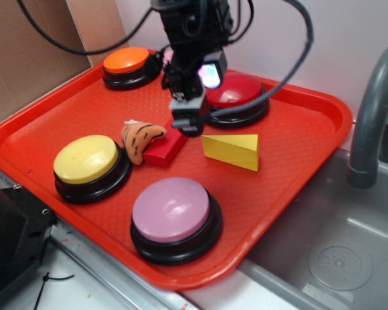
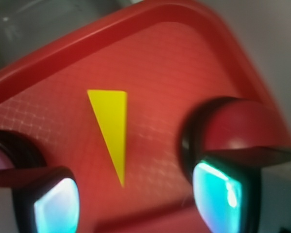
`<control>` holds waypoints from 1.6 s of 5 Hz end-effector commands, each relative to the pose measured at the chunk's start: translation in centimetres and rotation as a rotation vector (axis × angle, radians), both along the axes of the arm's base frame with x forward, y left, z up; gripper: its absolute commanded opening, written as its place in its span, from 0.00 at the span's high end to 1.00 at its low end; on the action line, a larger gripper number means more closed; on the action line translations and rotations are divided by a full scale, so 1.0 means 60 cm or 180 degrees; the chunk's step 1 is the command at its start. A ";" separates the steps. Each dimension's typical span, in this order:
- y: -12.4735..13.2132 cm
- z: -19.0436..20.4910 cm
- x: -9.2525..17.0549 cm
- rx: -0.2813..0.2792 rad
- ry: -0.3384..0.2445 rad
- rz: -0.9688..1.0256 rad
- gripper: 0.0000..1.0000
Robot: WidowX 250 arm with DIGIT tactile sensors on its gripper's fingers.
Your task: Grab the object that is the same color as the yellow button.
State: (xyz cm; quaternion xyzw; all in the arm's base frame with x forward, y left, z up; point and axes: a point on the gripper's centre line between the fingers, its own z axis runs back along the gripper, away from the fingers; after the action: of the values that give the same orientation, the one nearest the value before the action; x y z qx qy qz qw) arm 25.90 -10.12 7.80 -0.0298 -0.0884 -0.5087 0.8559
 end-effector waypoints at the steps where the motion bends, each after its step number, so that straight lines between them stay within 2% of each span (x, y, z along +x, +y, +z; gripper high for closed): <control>1: -0.043 -0.005 0.007 -0.0071 -0.0058 -0.0213 0.00; 3: -0.075 -0.031 0.001 -0.0012 0.0015 -0.0461 0.00; 4: -0.079 -0.041 0.006 0.0028 0.0061 -0.0370 0.00; 5: -0.080 -0.052 0.013 0.0182 0.0120 -0.0252 0.31; 6: -0.076 -0.053 0.016 0.0184 0.0122 -0.0209 1.00; 7: -0.075 -0.050 0.015 0.0140 0.0108 -0.0167 1.00; 8: -0.034 -0.005 0.005 0.0293 0.0271 0.0216 1.00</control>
State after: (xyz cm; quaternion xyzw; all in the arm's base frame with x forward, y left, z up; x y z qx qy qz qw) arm 25.63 -11.01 5.02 -0.0148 0.0167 -0.4819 0.8759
